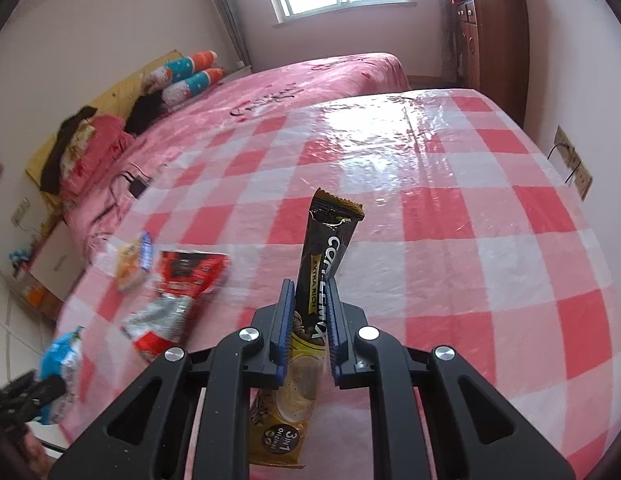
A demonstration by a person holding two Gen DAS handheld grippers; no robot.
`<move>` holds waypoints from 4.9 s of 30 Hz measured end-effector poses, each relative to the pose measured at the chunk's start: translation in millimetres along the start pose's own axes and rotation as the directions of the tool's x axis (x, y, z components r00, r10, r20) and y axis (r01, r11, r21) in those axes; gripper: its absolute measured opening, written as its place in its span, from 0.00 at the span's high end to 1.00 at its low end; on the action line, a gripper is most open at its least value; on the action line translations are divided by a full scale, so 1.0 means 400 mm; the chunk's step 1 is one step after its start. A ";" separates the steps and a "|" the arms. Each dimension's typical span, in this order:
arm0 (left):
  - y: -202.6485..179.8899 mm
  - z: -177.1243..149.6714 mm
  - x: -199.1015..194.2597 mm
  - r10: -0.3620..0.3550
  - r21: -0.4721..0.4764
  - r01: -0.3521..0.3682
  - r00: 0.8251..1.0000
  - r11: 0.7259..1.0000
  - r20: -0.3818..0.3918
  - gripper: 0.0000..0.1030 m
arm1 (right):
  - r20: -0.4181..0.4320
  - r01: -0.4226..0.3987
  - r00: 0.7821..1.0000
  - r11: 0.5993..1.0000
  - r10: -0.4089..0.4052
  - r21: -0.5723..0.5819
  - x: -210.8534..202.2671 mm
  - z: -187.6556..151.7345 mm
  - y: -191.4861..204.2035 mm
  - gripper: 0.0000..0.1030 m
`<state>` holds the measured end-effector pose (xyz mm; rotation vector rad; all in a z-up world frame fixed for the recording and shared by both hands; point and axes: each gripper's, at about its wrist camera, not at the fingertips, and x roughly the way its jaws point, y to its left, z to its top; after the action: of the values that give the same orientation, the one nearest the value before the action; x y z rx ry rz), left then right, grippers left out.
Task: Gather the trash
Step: 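Carry the blue wrapper and coffee stick to the orange bin and release, then move both tools back over the table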
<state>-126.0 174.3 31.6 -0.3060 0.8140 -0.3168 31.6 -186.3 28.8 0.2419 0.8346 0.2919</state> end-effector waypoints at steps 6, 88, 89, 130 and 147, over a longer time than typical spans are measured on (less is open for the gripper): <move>0.042 -0.009 -0.025 0.012 -0.032 -0.011 1.000 0.999 0.021 0.59 | -0.006 -0.098 0.995 0.995 0.098 0.006 -0.030 -0.003 0.064 0.84; 0.390 -0.109 -0.213 0.333 -0.343 -0.299 0.942 0.891 0.042 0.26 | -0.100 -0.269 0.963 0.896 0.249 -0.353 0.021 -0.214 0.623 0.12; 0.385 -0.107 -0.210 0.331 -0.338 -0.299 0.943 0.893 0.040 0.26 | -0.095 -0.264 0.965 0.898 0.247 -0.352 0.019 -0.213 0.615 0.12; 0.070 -0.014 -0.074 0.459 -0.054 -0.457 0.888 0.888 0.039 0.21 | 0.082 0.017 0.997 0.989 -0.005 -0.147 0.006 -0.094 0.183 0.11; -0.070 0.061 0.026 0.409 0.062 -0.412 0.911 0.909 0.057 0.20 | 0.091 0.072 0.994 0.993 -0.064 -0.088 0.002 -0.060 0.089 0.11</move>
<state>-105.5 148.2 51.4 -0.0669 0.8015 0.0570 8.1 -150.4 24.3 0.1392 0.7390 0.2532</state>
